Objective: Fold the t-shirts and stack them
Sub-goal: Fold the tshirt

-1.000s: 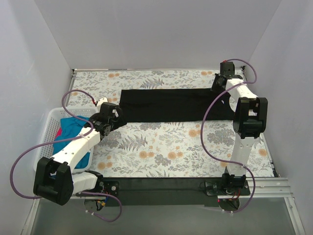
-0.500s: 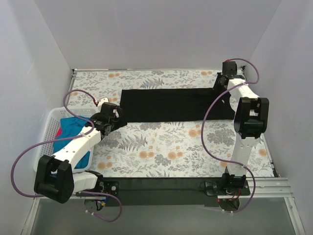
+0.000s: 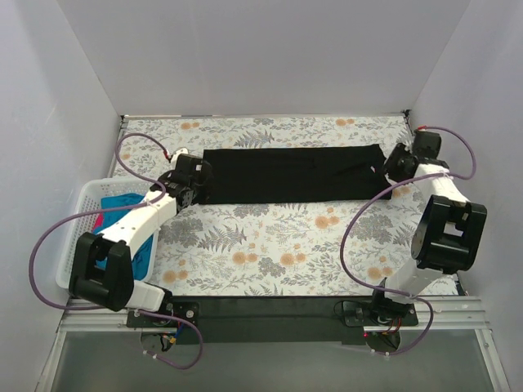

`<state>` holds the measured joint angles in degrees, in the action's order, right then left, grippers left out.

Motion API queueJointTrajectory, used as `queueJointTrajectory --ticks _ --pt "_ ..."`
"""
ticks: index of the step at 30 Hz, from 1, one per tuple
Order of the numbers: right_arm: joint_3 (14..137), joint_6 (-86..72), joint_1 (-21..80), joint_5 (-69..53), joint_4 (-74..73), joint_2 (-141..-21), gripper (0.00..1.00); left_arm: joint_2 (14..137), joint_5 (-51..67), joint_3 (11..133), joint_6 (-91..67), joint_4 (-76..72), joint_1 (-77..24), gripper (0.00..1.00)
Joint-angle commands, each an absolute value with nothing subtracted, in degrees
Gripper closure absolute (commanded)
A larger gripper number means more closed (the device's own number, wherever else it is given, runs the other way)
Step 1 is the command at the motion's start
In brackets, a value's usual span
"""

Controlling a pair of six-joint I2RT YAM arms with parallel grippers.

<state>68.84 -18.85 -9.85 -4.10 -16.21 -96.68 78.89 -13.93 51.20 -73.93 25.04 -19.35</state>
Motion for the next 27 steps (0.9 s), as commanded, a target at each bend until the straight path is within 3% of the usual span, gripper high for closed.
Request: queueJointTrajectory --ticks 1,13,27 --pt "61.5 -21.8 -15.9 -12.4 -9.8 -92.4 0.51 81.4 -13.4 56.3 -74.3 24.3 -19.5 0.20" --pt "59.3 -17.9 -20.7 -21.5 -0.5 -96.8 0.53 97.3 -10.5 64.6 -74.1 25.0 -19.2 0.21" --pt "60.4 -13.6 -20.7 -25.3 1.9 -105.1 0.55 102.8 -9.4 64.0 -74.4 26.4 -17.8 0.22"
